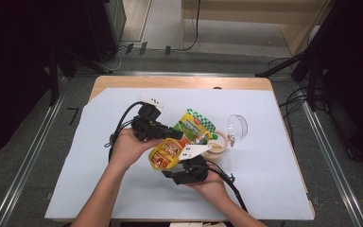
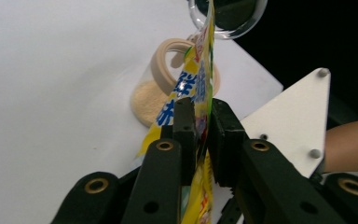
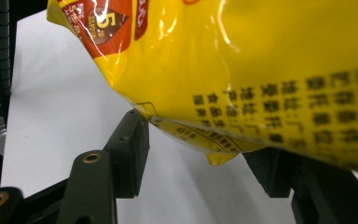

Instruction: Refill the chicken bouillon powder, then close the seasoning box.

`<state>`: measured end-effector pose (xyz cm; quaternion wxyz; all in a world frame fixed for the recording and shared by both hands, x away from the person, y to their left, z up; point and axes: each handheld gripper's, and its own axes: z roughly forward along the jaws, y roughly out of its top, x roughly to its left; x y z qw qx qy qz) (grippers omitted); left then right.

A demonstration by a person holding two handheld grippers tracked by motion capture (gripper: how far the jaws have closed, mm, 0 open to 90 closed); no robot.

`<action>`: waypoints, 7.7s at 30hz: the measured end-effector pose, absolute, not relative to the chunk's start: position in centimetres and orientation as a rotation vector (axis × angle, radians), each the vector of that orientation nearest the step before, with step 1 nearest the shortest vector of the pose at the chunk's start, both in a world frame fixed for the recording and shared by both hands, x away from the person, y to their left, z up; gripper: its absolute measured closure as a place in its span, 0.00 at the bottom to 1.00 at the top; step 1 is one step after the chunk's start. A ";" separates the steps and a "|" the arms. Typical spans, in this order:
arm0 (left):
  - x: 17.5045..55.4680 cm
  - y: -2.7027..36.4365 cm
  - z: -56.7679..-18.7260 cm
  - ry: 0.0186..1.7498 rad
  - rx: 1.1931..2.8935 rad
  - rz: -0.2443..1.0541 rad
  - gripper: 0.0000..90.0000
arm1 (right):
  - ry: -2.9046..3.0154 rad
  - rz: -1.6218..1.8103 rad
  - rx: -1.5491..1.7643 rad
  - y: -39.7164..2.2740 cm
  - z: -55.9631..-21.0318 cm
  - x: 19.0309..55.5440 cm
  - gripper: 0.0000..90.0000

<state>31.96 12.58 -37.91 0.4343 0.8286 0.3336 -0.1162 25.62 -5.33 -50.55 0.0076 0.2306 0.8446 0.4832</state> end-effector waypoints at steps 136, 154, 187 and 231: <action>31.4 24.9 -36.6 1.010 1.896 -0.032 0.68 | 2.602 1.571 0.615 -4.7 -49.3 25.2 0.49; 30.8 25.2 -33.9 1.018 1.866 0.013 0.64 | 2.639 1.552 0.666 -6.0 -47.0 25.7 0.49; 32.8 29.0 -38.9 1.218 1.849 0.065 0.53 | 2.563 1.532 0.830 -12.2 -42.0 28.0 0.51; 33.2 28.2 -40.9 1.229 1.903 0.012 0.51 | 2.341 1.493 1.020 -23.8 -35.9 29.7 0.63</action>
